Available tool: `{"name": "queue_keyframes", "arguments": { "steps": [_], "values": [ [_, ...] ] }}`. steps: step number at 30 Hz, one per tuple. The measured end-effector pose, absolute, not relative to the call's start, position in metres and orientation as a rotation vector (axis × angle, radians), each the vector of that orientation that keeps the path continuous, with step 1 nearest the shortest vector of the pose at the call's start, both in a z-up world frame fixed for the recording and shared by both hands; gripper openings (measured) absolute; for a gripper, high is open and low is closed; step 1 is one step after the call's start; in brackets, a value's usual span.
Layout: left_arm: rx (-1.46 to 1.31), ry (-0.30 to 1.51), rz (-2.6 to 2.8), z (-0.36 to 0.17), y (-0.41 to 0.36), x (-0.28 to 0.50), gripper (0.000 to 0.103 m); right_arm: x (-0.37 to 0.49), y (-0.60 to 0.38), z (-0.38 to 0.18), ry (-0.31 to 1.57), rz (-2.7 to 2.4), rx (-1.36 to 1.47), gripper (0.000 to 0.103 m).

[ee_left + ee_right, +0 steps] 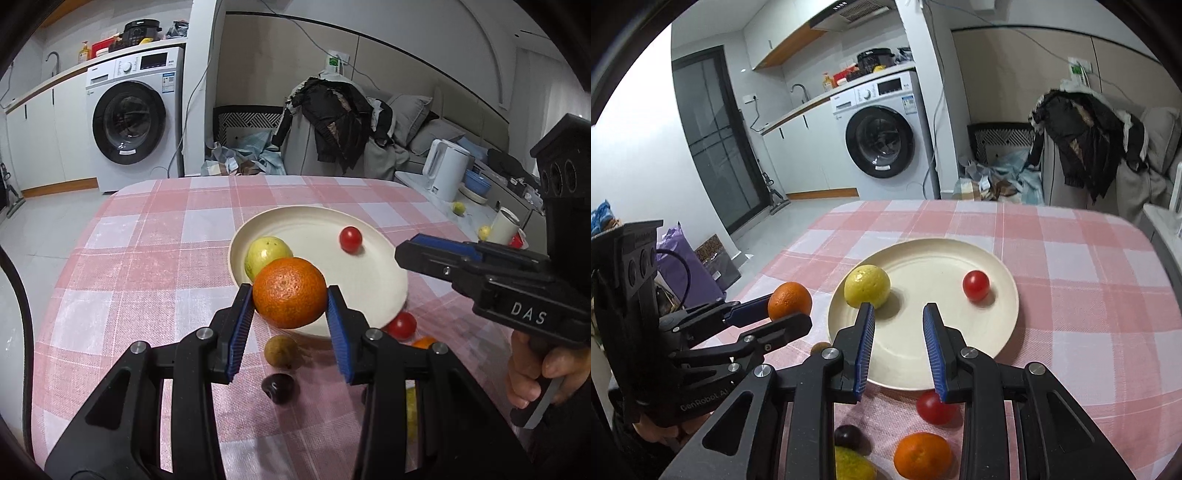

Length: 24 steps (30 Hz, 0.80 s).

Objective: Organize fruits
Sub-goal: 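Lower the orange onto the plate and open the left gripper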

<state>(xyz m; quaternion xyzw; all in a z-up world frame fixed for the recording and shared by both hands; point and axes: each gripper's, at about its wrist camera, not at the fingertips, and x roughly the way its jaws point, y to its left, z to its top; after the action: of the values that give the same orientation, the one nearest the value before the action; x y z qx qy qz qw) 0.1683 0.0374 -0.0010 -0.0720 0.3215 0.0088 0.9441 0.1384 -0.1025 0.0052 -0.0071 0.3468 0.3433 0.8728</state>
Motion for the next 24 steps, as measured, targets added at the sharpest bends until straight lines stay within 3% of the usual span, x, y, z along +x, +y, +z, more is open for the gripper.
{"name": "queue_keyframes", "arguments": {
  "steps": [24],
  "values": [
    [-0.150, 0.734, 0.077, -0.042, 0.048, 0.215, 0.036, 0.171, -0.078, -0.038, 0.851, 0.657, -0.086, 0.029]
  ]
}}
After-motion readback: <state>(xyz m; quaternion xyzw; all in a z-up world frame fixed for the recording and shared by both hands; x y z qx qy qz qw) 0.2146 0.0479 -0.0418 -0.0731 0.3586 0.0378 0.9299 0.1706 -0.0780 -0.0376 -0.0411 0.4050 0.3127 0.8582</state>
